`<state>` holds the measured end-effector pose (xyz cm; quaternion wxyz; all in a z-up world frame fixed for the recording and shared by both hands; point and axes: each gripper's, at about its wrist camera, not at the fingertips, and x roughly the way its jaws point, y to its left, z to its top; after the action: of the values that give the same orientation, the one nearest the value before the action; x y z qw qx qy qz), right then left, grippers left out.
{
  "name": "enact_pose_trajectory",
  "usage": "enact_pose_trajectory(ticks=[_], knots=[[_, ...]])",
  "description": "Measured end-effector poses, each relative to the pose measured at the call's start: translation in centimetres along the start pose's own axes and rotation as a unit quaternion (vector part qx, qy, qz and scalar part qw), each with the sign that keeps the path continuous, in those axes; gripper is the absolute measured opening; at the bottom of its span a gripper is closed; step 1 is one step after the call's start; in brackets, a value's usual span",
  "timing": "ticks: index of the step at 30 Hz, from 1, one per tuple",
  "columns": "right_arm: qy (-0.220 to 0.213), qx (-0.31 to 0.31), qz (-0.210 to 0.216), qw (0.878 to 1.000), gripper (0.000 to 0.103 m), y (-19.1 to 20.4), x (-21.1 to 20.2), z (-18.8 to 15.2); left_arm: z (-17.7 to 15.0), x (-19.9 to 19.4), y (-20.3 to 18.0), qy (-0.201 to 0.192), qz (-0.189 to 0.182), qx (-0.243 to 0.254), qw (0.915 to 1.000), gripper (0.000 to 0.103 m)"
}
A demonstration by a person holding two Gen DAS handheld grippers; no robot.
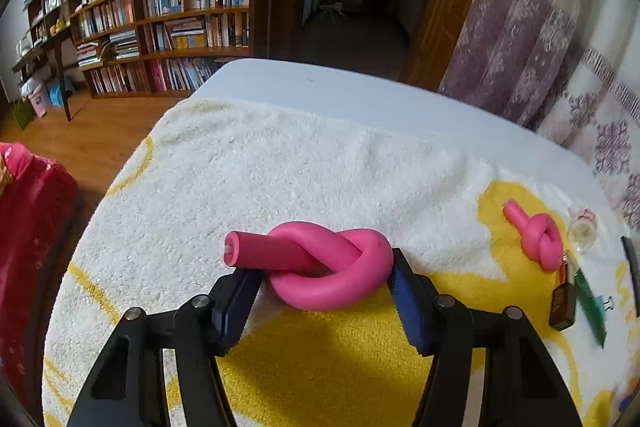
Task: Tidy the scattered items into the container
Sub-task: 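Grasp the large pink foam knot with the left tool while the right tool grasps the teal binder clip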
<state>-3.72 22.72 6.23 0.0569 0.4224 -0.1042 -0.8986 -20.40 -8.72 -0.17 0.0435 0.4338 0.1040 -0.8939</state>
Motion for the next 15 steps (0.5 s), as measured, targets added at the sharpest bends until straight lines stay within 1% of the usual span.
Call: enact_pose_trajectory(ticks=[4, 7, 8, 9, 12, 15], knots=[[0.002, 0.017, -0.018, 1.000, 0.065, -1.1, 1.4, 1.2, -0.1, -1.0, -0.3, -0.012, -0.010, 0.006, 0.9999, 0.064], [0.006, 0.030, -0.030, 0.999, 0.065, -1.9, 2.5, 2.2, 0.1, -1.9, -0.8, -0.019, -0.025, 0.010, 0.9995, 0.064], [0.006, 0.034, -0.033, 0.999, 0.063, -2.1, 3.0, 2.6, 0.1, -2.1, -1.0, -0.020, -0.029, 0.012, 0.9993, 0.064], [0.007, 0.037, -0.036, 0.999, 0.057, -2.3, 3.3, 2.9, 0.1, -2.3, -1.1, -0.021, -0.033, 0.016, 0.9991, 0.064], [0.011, 0.038, -0.042, 0.998, 0.051, -2.5, 4.6, 3.9, 0.1, -2.4, -1.5, -0.017, -0.042, 0.020, 0.9988, 0.064], [0.011, 0.030, -0.048, 0.998, 0.049, -2.3, 5.8, 4.8, -0.1, -2.0, -1.7, -0.011, -0.045, 0.023, 0.9987, 0.064]])
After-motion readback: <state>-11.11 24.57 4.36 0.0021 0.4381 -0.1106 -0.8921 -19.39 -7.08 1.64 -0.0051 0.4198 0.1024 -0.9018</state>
